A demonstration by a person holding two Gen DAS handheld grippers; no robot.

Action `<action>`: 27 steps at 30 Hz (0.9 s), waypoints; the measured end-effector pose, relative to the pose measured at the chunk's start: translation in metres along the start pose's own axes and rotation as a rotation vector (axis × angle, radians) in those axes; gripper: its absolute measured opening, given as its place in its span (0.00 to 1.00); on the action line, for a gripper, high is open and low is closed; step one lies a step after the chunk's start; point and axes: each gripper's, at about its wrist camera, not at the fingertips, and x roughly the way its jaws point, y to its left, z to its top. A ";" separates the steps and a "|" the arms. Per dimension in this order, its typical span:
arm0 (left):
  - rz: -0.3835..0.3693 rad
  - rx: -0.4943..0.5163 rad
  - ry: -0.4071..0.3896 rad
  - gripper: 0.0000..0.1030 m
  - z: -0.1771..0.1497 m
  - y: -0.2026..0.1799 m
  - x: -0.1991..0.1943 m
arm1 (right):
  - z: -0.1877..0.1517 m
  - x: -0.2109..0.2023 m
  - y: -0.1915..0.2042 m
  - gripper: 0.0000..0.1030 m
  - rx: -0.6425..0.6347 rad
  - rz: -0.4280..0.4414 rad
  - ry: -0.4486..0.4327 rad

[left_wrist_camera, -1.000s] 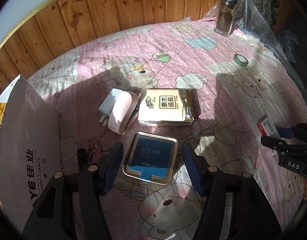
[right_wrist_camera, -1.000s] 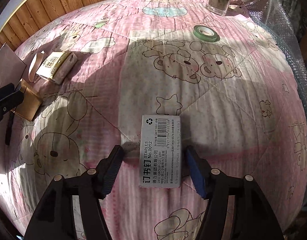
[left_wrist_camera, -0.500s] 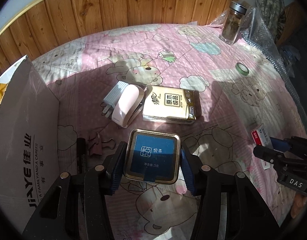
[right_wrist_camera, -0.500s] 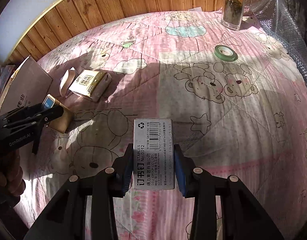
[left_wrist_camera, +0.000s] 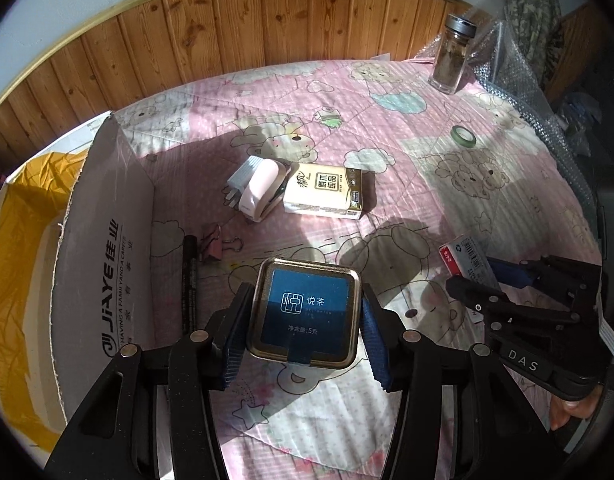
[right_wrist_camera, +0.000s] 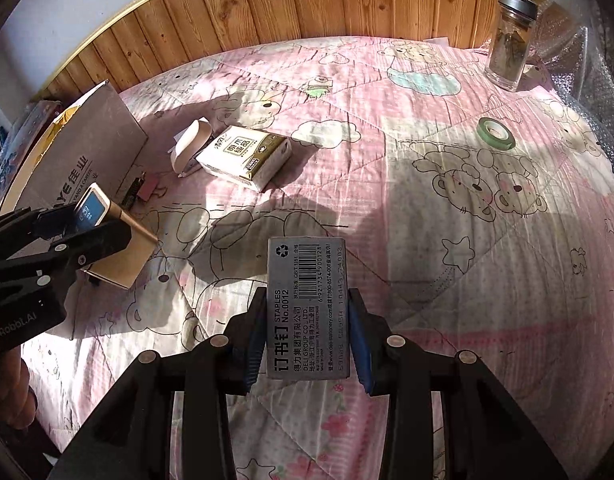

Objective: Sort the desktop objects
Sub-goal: 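Carry the gold tin and staples box over the cardboard box with both grippers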

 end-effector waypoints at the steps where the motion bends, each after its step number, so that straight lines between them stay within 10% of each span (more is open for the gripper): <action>1: 0.001 -0.003 0.002 0.51 -0.003 0.000 -0.005 | -0.001 -0.002 0.002 0.38 -0.007 -0.004 -0.005; 27: -0.047 -0.096 -0.083 0.51 -0.059 0.022 -0.107 | -0.035 -0.061 0.089 0.38 -0.167 -0.061 -0.107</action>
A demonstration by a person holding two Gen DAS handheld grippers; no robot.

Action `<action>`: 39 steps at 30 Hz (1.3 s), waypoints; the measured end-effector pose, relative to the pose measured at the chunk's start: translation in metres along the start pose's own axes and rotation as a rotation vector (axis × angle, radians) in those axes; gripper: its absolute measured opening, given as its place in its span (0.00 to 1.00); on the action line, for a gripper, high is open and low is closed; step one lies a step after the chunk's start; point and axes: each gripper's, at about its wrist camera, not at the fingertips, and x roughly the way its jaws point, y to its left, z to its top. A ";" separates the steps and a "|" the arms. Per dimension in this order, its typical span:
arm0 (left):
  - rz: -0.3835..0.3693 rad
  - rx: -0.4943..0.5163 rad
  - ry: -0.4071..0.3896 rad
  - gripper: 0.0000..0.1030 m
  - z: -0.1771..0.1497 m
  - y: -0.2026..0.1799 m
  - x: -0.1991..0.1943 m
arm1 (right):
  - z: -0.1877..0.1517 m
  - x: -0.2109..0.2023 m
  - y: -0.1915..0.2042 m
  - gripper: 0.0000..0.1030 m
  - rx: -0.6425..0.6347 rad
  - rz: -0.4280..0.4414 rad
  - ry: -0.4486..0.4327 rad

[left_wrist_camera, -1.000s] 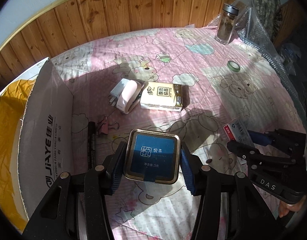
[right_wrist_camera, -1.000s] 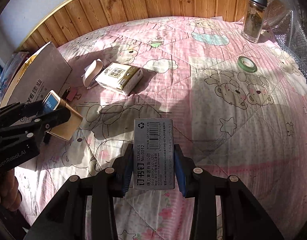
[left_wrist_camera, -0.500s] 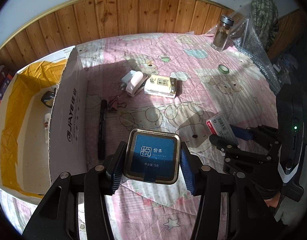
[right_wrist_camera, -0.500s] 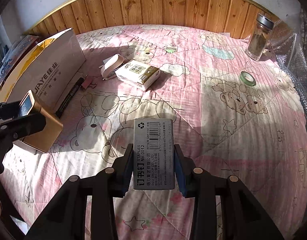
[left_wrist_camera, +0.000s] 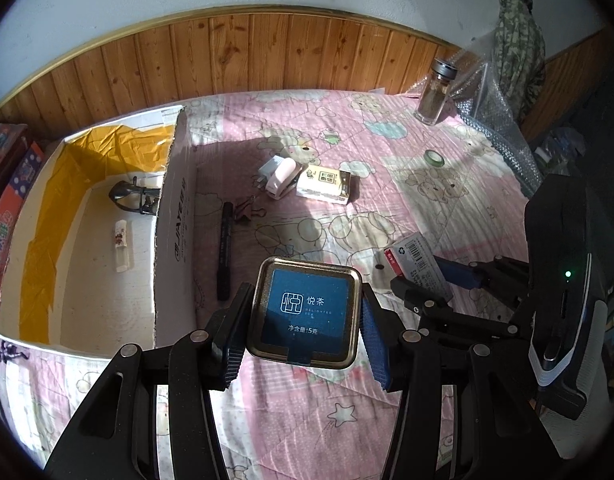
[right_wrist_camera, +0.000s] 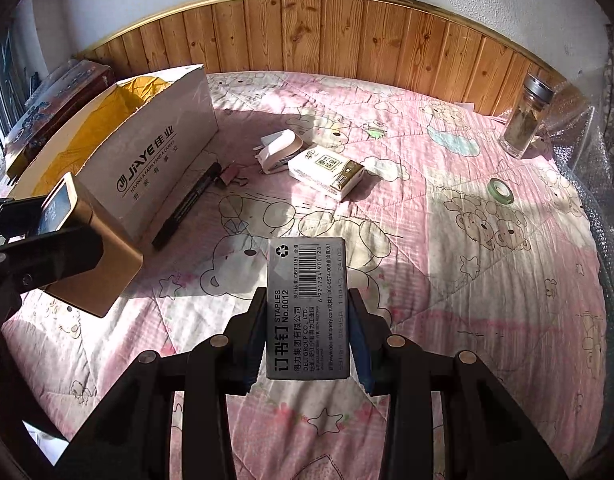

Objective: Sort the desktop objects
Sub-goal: 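Carry the gold tin and staples box over the cardboard box with both grippers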

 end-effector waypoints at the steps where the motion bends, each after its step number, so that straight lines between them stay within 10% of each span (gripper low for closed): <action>1: -0.002 -0.005 -0.002 0.51 -0.001 0.002 -0.002 | 0.000 -0.002 0.004 0.38 -0.003 0.005 -0.001; 39: 0.004 -0.174 -0.071 0.51 -0.005 0.086 -0.050 | 0.044 -0.051 0.125 0.38 -0.158 0.063 -0.076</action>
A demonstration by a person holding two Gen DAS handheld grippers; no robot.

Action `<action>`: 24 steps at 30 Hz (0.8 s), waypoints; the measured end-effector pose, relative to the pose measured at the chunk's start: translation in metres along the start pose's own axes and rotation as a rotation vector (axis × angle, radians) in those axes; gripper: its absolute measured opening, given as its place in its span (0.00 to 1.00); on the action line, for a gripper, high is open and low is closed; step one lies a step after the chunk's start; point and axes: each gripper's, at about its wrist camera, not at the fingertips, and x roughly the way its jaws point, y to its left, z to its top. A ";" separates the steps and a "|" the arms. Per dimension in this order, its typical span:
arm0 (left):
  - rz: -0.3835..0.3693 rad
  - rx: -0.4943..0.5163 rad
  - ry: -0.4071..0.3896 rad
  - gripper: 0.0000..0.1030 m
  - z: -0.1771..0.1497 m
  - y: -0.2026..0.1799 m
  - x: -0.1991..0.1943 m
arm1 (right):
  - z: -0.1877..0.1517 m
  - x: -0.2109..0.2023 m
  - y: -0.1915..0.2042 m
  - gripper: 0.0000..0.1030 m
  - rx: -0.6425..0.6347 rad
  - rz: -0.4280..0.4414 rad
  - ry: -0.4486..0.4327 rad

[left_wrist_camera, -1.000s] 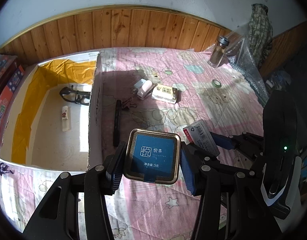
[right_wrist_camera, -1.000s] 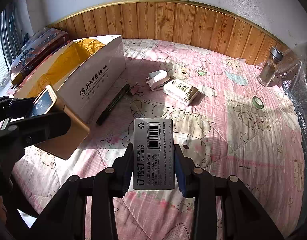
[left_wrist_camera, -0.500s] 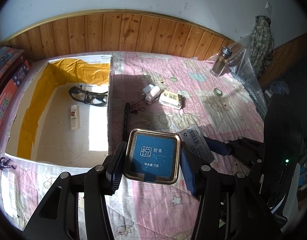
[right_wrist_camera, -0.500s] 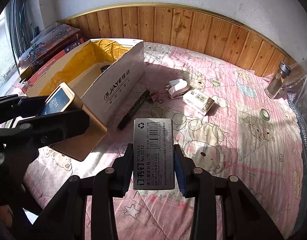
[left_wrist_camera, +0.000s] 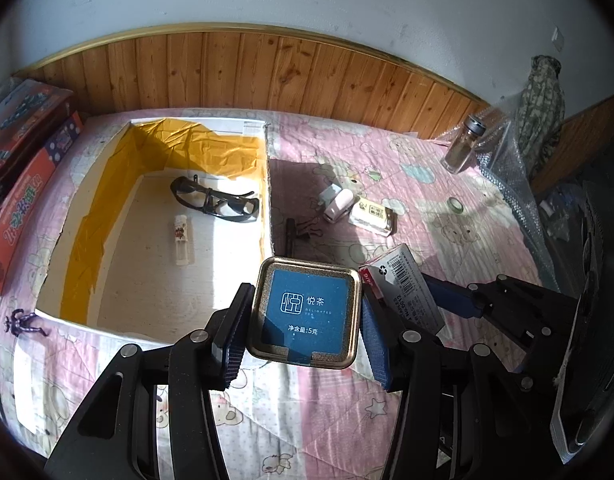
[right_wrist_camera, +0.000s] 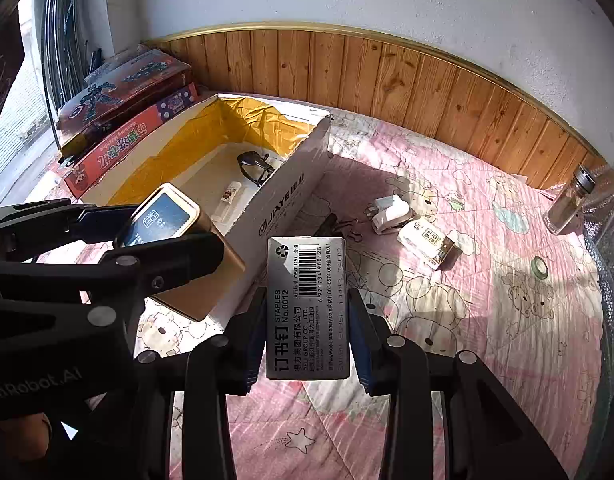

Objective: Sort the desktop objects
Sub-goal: 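Carry the gold tin and staples box over the cardboard box with both grippers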

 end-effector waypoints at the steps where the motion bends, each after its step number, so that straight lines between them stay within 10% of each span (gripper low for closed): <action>1: 0.001 -0.005 0.000 0.51 0.001 0.003 -0.001 | 0.003 0.000 0.003 0.38 -0.004 0.002 -0.002; 24: 0.024 -0.136 -0.010 0.51 0.024 0.073 -0.003 | 0.051 0.005 0.057 0.38 -0.107 0.032 -0.026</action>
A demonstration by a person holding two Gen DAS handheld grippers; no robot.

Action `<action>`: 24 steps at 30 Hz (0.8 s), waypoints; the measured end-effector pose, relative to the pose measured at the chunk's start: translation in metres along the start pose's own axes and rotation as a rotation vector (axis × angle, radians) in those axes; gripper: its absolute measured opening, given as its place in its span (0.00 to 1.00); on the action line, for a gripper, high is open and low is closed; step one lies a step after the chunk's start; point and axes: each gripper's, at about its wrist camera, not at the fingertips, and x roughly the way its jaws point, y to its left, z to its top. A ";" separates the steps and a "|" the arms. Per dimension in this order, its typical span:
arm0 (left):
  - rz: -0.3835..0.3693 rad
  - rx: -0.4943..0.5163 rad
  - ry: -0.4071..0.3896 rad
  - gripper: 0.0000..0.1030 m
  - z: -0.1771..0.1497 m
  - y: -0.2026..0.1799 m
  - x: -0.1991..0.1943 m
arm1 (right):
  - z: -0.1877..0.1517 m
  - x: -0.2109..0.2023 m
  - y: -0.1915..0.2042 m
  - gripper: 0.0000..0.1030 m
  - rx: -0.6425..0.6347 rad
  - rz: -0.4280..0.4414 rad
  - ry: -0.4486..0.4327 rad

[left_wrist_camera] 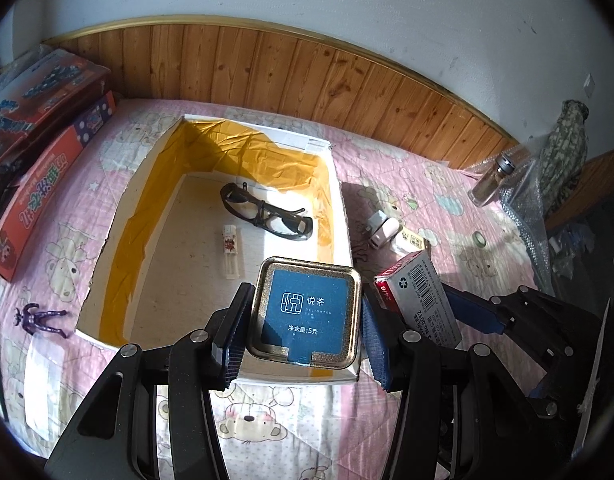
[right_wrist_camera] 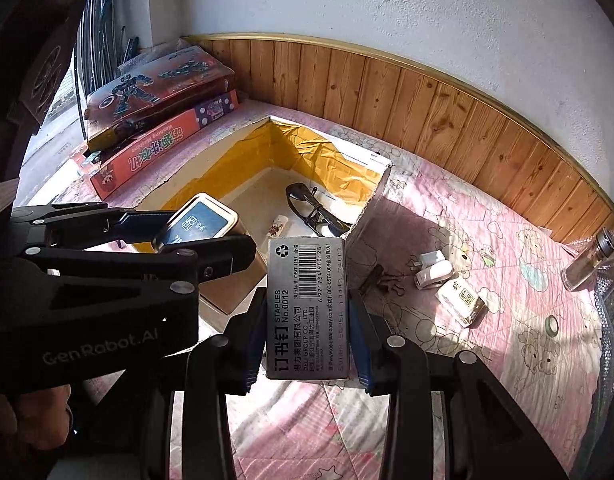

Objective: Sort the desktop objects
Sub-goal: 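Carry the gold tin and staples box over the cardboard box with both grippers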

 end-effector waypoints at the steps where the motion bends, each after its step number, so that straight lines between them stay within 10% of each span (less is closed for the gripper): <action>1: 0.001 -0.007 0.001 0.51 0.001 0.003 0.001 | 0.002 0.001 0.002 0.38 -0.004 0.001 0.001; 24: 0.113 -0.058 0.054 0.51 0.031 0.063 0.032 | 0.031 0.048 0.027 0.38 -0.079 0.033 0.072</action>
